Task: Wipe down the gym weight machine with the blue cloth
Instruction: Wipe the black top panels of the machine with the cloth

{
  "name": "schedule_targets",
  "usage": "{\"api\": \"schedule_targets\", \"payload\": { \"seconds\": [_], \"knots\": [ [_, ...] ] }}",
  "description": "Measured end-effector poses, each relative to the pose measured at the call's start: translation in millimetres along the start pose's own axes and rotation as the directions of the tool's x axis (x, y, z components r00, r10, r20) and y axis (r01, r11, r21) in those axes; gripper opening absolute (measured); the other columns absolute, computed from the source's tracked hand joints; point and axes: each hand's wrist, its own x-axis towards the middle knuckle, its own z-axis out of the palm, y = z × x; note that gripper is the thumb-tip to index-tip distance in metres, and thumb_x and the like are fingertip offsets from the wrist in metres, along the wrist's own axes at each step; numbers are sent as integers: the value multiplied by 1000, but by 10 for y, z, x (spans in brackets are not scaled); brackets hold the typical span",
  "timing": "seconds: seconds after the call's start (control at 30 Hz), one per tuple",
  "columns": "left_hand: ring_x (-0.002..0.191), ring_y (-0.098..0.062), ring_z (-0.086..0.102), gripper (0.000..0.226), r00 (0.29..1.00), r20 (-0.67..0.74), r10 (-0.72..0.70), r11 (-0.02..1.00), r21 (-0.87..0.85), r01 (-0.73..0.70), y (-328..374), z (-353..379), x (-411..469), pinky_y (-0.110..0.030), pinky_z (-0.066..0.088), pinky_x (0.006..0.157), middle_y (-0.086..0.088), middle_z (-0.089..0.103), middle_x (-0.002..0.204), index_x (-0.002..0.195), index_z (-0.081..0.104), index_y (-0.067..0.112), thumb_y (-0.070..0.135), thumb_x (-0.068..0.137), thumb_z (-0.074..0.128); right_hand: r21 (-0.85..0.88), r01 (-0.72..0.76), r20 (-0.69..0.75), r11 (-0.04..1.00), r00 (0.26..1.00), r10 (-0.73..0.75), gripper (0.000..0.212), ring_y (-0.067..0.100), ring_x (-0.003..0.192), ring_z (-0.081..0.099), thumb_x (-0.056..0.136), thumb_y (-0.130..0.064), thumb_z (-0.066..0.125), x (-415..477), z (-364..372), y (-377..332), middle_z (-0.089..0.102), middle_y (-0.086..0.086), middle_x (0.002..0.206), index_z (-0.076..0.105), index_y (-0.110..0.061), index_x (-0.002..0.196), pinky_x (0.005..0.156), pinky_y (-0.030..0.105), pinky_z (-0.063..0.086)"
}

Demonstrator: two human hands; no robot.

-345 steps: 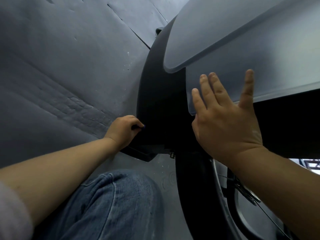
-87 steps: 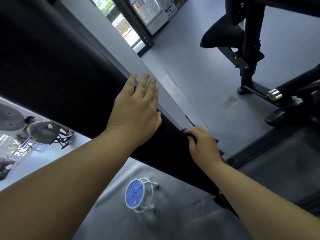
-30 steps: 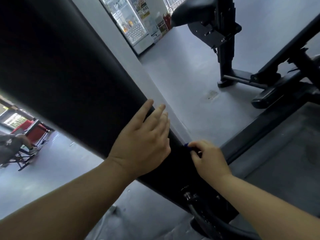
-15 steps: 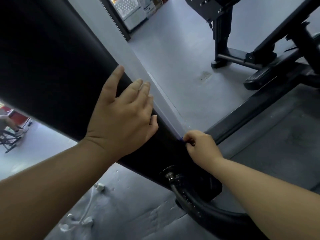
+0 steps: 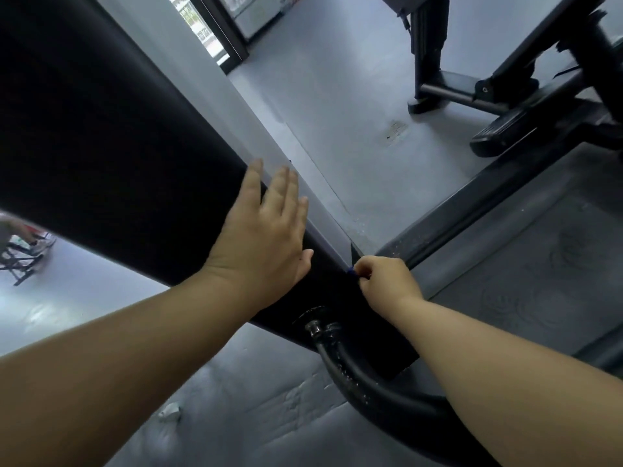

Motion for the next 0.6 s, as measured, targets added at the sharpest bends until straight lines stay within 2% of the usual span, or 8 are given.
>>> {"api": "schedule_targets", "payload": {
  "seconds": [0.07, 0.23, 0.3, 0.37, 0.43, 0.47, 0.53, 0.6],
  "knots": [
    [149, -44, 3, 75, 995, 72, 63, 998, -36, -61, 99, 7, 27, -64, -1, 115, -32, 1, 159, 153, 3, -1, 52, 100, 6, -50, -37, 68, 998, 997, 41, 19, 26, 100, 63, 89, -14, 65, -3, 38, 74, 69, 4, 111, 72, -24, 103, 84, 31, 52],
    [148, -46, 1, 74, 993, 64, 97, 991, -101, -90, 294, 86, 91, -57, 0, 118, -36, 0, 157, 151, -2, -7, 48, 101, 3, 114, 12, -59, 993, 998, -5, 19, 21, 95, 66, 90, -12, 64, 1, 31, 10, 73, 1, 102, 76, -21, 101, 86, 29, 52],
    [147, -47, 1, 73, 988, 73, 135, 985, -118, -126, 404, 112, 94, -57, 0, 118, -37, 0, 156, 150, -3, -8, 46, 101, 2, 116, 19, -67, 993, 998, -12, 22, 20, 98, 66, 92, -13, 61, -27, 43, -14, 73, 1, 105, 76, -21, 106, 90, 31, 52],
    [147, -48, 3, 72, 986, 64, 156, 983, -110, -149, 516, 140, 108, -58, 1, 118, -38, 1, 156, 150, -1, -10, 44, 102, 2, 48, 6, -34, 999, 999, -4, 27, 22, 106, 64, 94, -12, 57, -34, 83, -20, 71, 2, 113, 73, -20, 114, 95, 32, 50],
    [146, -48, 12, 71, 991, 10, 134, 985, -108, -132, 598, 200, 125, -57, 8, 118, -37, 12, 155, 150, 10, -9, 42, 101, 4, -68, -33, 46, 997, 998, 36, 32, 23, 113, 61, 96, -9, 54, 19, 82, -8, 69, 3, 122, 70, -19, 121, 98, 31, 48],
    [145, -46, 21, 70, 993, -36, 110, 989, -97, -113, 627, 233, 136, -57, 14, 118, -34, 22, 154, 149, 22, -8, 40, 100, 6, -80, -66, 74, 995, 995, 72, 33, 23, 115, 61, 96, -8, 54, 57, 52, 9, 68, 2, 124, 69, -20, 122, 98, 29, 48],
    [139, -42, 38, 68, 993, -81, 86, 992, -84, -93, 641, 267, 162, -53, 25, 116, -28, 41, 147, 143, 41, -3, 38, 98, 10, -53, -114, 156, 992, 980, 121, 33, 20, 113, 62, 95, -7, 56, 124, -38, 67, 67, 0, 125, 69, -21, 122, 95, 25, 48],
    [136, -39, 43, 68, 991, -97, 88, 989, -108, -98, 657, 303, 160, -50, 29, 115, -25, 47, 144, 140, 46, -2, 38, 97, 13, 16, -122, 285, 992, 952, 112, 36, 17, 107, 63, 94, -9, 61, 145, -100, 152, 67, -1, 124, 67, -24, 126, 88, 23, 49]
  ]
}}
